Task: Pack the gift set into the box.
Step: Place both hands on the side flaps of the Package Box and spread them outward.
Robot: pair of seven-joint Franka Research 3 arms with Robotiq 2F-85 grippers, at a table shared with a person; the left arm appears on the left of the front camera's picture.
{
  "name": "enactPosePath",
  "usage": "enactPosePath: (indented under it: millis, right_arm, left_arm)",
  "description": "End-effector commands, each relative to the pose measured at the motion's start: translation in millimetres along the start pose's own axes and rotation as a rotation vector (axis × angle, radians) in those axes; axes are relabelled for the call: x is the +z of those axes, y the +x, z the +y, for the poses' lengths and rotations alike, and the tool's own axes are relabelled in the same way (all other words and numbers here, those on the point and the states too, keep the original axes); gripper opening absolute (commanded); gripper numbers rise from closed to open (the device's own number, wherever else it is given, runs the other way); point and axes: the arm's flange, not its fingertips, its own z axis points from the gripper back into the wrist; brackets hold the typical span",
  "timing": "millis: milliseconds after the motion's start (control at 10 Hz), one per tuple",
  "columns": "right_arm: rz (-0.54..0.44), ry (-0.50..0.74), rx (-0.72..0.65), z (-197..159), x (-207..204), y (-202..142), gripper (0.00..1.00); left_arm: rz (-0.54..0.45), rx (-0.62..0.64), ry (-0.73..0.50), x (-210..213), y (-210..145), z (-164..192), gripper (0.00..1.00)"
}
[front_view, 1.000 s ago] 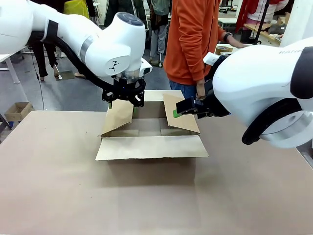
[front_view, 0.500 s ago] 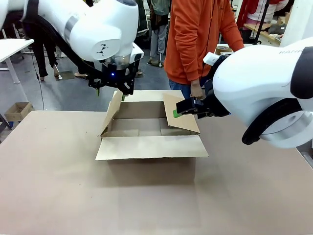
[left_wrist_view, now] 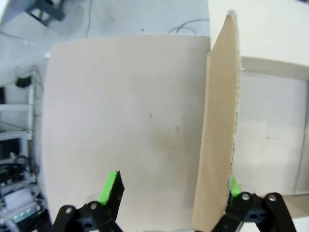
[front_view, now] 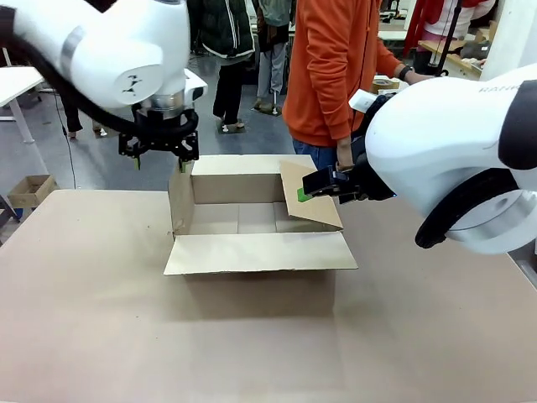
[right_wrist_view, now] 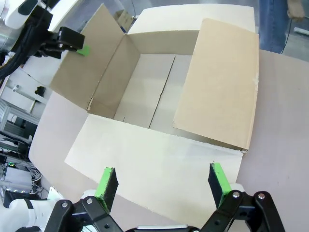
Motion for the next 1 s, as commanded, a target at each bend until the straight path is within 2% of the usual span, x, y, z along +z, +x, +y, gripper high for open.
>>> enactPosePath:
  millis: [0,500,600,700,800,900]
  right_arm:
    - [0.004,-0.002,-0.008,-1.0,5.8,-1.6,1.0]
    - [0.004,-0.002,-0.008,-1.0,5.8,-1.6,1.0]
    - [0.004,-0.002,-0.008,-1.0,5.8,-1.6,1.0]
    - [0.004,-0.002,-0.008,-1.0,5.8,-1.6,1.0]
    - [0.004,-0.002,-0.008,-1.0,5.8,-1.6,1.0]
    - [0.004,-0.002,-0.008,-1.0,5.8,-1.6,1.0]
  left_arm:
    - [-0.007,0.036,-0.158,-12.8,-18.5,31.8,1.0]
    - [-0.012,0.171,-0.452,-65.0,-35.7,105.1,1.0]
    - [-0.037,0.193,-0.53,-72.3,-35.7,116.9,1.0]
    - [-0.028,0.23,-0.661,-80.2,-33.7,128.4,1.0]
    - [-0.034,0.212,-0.425,-65.7,-28.2,100.4,1.0]
    - [-0.034,0.212,-0.425,-65.7,-28.2,100.4,1.0]
